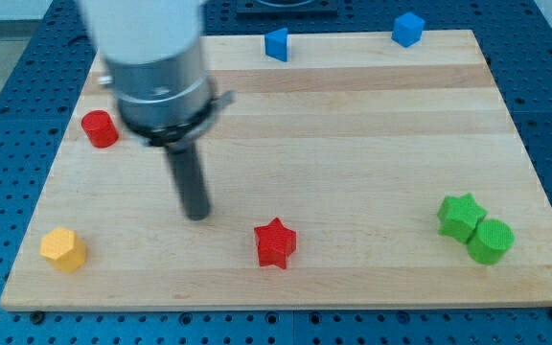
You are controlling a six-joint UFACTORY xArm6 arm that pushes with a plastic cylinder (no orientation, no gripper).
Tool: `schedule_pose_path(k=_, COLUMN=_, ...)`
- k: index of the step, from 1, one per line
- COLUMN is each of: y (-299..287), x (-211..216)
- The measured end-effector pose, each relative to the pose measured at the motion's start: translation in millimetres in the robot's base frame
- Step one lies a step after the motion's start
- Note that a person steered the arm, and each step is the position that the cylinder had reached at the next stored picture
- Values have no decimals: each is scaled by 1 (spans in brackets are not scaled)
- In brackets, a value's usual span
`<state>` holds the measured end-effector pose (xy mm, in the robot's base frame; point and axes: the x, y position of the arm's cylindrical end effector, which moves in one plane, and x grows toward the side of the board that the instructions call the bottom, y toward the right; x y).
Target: Push the red star to the green blocks
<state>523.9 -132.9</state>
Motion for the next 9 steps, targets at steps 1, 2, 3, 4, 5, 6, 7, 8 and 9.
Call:
schedule_pose_path(k=1, y=-41, x=15)
schedule_pose_path(k=2, y=3, x=30)
schedule_pose_path(k=3, y=102, x=31)
schedule_pose_path(k=4, y=191, x=31)
schedule_pose_path(k=5, y=174, x=31)
schedule_pose_path(k=6, y=97, x=38)
schedule_pose_path(k=7, y=63, x=67)
schedule_pose_path(k=8, y=85, x=93)
schedule_pose_path(k=9, y=140, x=86)
